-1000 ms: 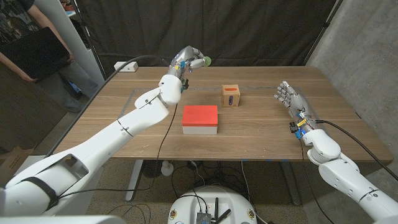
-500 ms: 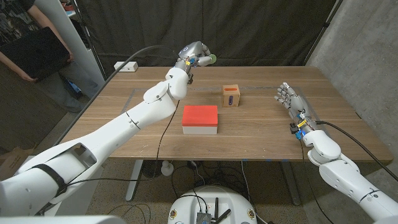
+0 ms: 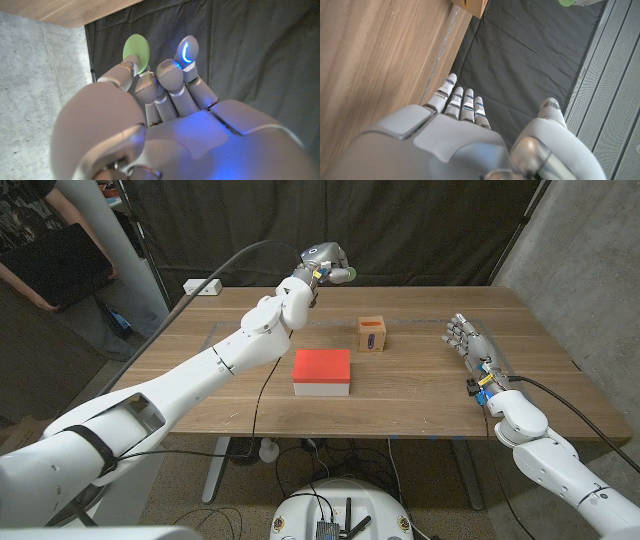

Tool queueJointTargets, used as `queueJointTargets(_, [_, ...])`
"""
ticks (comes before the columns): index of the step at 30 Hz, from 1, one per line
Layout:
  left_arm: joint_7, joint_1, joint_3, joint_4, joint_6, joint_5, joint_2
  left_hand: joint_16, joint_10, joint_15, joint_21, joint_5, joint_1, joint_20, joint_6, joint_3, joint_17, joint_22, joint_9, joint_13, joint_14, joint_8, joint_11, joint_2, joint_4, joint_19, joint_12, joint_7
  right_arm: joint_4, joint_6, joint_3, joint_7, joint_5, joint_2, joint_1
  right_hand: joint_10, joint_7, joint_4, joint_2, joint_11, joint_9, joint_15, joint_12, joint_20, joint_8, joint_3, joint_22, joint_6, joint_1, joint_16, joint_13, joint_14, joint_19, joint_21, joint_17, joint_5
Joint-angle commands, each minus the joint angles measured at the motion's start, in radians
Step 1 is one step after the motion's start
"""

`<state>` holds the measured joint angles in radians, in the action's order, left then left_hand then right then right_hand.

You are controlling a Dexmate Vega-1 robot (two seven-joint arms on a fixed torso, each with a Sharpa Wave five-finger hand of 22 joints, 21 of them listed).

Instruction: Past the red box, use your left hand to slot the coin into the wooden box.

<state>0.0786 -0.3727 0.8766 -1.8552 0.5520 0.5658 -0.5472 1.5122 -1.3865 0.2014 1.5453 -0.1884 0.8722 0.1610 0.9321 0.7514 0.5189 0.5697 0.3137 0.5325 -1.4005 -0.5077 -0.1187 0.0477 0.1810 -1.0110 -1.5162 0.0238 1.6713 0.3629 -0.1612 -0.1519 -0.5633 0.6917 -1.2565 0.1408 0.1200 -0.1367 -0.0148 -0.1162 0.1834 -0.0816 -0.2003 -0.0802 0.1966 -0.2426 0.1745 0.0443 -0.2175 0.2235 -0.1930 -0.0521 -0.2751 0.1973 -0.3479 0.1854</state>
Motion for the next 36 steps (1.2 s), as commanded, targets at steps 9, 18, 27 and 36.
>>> queueJointTargets(9, [-0.291,0.127,0.109,0.05,0.022,0.213,0.058,-0.001,-0.001,0.005,-0.002,-0.005,0.03,0.05,0.092,-0.007,-0.008,-0.003,0.005,0.004,-0.007,0.009,0.001,0.012,0.001,0.006,0.001,0.041,0.03,0.009,0.008,-0.021,0.01,-0.007,-0.03,0.006,0.009,-0.007,-0.003,0.0,0.003,-0.004,-0.001,0.004,0.0,-0.001,0.001,0.01,-0.006,0.001,-0.003,-0.005,-0.003,0.001,-0.001,-0.002])
queueJointTargets(18, [-0.344,0.157,0.122,0.104,-0.036,0.242,0.076,0.002,0.002,0.005,-0.003,-0.005,0.031,0.05,0.096,-0.008,-0.008,-0.004,0.003,0.007,-0.005,0.017,0.001,0.013,-0.002,0.007,0.001,0.039,0.035,0.009,0.014,-0.027,0.012,-0.008,-0.043,0.007,0.009,-0.007,-0.003,0.0,0.003,-0.004,-0.001,0.003,0.0,-0.001,0.001,0.01,-0.006,0.001,-0.003,-0.005,-0.003,0.0,0.0,-0.002])
queueJointTargets(27, [-0.371,0.174,0.121,0.174,-0.089,0.231,0.105,0.0,-0.001,0.005,-0.002,-0.004,0.032,0.05,0.099,-0.011,-0.013,-0.005,0.003,-0.003,-0.005,0.023,0.004,0.011,-0.001,0.006,0.007,0.039,0.031,0.01,0.015,-0.028,0.014,-0.011,-0.043,0.008,0.008,-0.007,-0.003,0.0,0.003,-0.004,-0.001,0.003,0.0,-0.001,0.001,0.011,-0.006,0.001,-0.003,-0.005,-0.004,0.001,0.0,-0.002])
queueJointTargets(36, [-0.344,0.162,0.126,0.221,-0.075,0.233,0.145,0.01,-0.004,0.005,-0.005,-0.005,0.032,0.05,0.105,-0.011,0.001,-0.017,0.002,-0.011,-0.006,0.028,0.002,0.014,-0.003,0.003,0.011,0.039,0.017,0.007,0.008,-0.023,0.012,-0.017,-0.028,0.007,0.009,-0.007,-0.004,0.001,0.003,-0.004,-0.001,0.003,0.001,-0.002,0.002,0.011,-0.006,0.001,-0.003,-0.006,-0.004,0.001,0.0,-0.002])
